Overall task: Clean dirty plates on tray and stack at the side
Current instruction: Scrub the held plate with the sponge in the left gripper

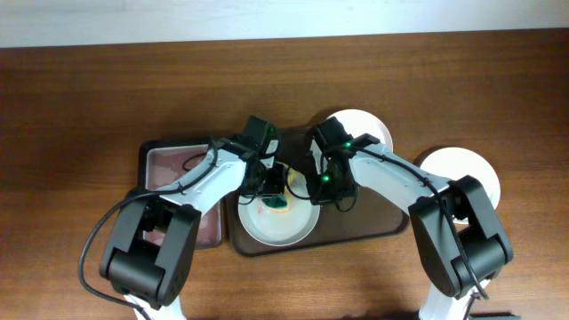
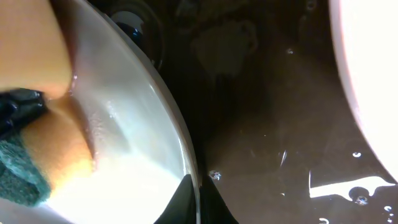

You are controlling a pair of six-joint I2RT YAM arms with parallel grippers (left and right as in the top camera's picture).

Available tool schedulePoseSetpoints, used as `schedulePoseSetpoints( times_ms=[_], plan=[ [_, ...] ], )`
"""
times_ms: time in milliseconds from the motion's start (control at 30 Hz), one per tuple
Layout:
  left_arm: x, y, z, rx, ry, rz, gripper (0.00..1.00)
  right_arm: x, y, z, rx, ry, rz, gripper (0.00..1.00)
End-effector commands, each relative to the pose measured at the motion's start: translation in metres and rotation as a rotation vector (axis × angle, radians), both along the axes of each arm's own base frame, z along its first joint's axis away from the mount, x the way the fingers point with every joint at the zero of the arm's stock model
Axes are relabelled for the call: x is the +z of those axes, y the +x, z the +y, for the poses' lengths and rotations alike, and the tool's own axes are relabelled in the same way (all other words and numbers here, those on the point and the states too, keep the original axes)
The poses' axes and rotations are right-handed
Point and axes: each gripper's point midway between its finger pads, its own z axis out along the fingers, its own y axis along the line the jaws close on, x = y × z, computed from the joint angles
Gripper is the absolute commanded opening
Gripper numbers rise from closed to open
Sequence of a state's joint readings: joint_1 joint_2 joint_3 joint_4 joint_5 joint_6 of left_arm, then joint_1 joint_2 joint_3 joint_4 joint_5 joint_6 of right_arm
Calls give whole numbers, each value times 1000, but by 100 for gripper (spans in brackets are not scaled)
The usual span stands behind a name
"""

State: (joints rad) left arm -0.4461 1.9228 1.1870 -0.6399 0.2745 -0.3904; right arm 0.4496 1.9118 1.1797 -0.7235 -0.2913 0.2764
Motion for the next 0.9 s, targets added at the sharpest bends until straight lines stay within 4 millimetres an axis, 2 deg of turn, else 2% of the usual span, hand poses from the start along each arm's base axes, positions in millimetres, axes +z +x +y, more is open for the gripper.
schedulePoseSetpoints(
  times_ms=[0,100,200,233,267,300,333,367,467,567,633,733,767,867],
  plan=[
    [-21,3,45,153,155,60,0,-6,-5,-5,11,-26,16,4],
    [-6,15,47,155,145,46,0,-7,-5,-10,8,-57,11,4],
    [33,17,46,112,133,5,0,-8,-5,-12,7,-69,12,4],
    [52,12,45,83,111,-12,0,-8,-6,-13,6,-70,13,4],
    [60,8,46,83,109,-15,0,-8,-6,-13,6,-70,13,4],
    [66,5,47,82,107,-21,0,-8,-6,-12,6,-69,14,7],
    [69,3,47,68,104,-23,0,-8,-6,-12,6,-69,14,16],
    [68,-1,44,42,99,-14,0,-8,-6,-12,6,-69,15,25],
    [59,-11,30,-15,94,1,0,-7,-10,-11,5,-57,33,25],
    [39,-28,11,-86,110,30,0,-3,-26,-3,11,3,113,28],
    [28,-37,7,-110,127,53,0,-2,-36,-5,-1,-7,162,27],
    [17,-37,14,-122,174,67,0,-3,-36,-8,-12,-19,166,17],
    [9,-37,20,-120,216,73,0,-3,-34,-12,-23,-19,165,8],
    [-3,-29,31,-114,290,51,0,-4,-30,-17,-37,-29,158,7]
  ],
)
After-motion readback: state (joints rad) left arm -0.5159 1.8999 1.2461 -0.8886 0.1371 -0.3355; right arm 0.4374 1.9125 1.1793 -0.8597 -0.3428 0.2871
